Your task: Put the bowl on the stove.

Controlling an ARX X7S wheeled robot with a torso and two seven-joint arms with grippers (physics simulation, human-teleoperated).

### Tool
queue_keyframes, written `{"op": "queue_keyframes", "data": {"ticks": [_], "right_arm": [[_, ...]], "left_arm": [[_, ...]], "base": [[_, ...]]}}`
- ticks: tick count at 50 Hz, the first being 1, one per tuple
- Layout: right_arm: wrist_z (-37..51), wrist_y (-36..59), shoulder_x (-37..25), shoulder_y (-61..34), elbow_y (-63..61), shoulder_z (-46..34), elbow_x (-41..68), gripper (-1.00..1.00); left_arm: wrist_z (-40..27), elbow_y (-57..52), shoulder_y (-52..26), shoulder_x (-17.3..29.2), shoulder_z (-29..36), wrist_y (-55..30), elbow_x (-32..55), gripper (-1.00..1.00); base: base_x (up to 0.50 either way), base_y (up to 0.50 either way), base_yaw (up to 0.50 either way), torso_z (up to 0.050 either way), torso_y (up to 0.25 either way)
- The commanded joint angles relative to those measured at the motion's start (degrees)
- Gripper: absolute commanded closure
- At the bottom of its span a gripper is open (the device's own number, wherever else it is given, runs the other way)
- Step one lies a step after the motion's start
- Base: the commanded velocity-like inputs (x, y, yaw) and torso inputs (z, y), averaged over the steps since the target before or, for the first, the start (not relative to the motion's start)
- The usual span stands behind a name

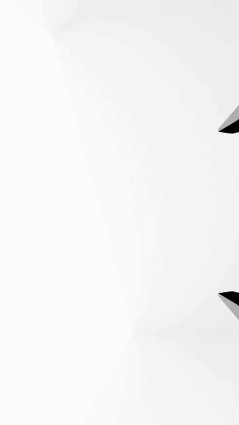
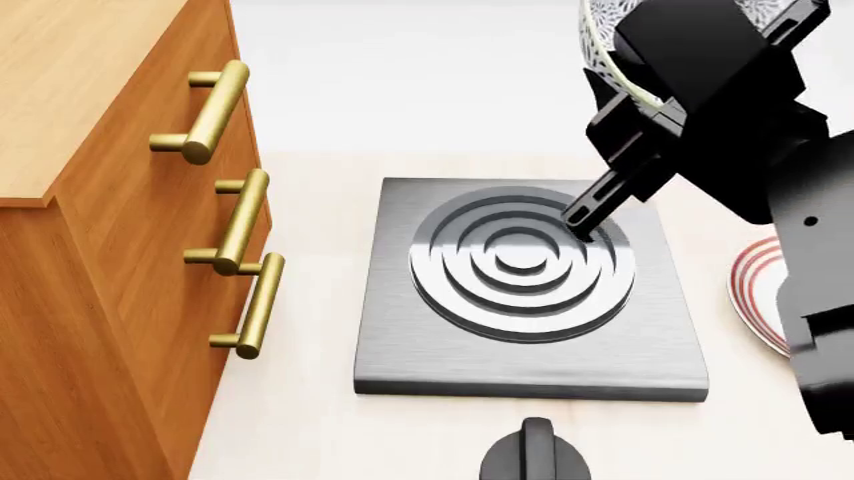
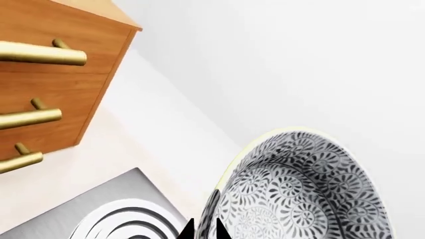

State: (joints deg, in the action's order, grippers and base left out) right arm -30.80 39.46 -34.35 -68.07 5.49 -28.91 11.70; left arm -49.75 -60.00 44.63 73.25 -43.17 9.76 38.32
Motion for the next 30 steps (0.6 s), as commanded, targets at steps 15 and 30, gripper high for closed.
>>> {"op": "queue_keyframes", "data": {"ticks": [15,30], "right_arm": [[-1.9,-3.0,2.7,-1.2,1.6,0.5,-1.6,1.00],[-7.1,-21.2,14.1,-11.3,32.4,-5.0,-4.8,1.00]], "left_arm": [[1.2,0.0,0.1,-1.5,-1.7,1.6,-1.0,-1.00],[2.1,0.0,0.2,-2.5,-2.5,1.3,-0.5,-1.00]], "base": [[0.00,0.00,0.00,0.000,0.001],[0.00,0.00,0.00,0.000,0.001]]}}
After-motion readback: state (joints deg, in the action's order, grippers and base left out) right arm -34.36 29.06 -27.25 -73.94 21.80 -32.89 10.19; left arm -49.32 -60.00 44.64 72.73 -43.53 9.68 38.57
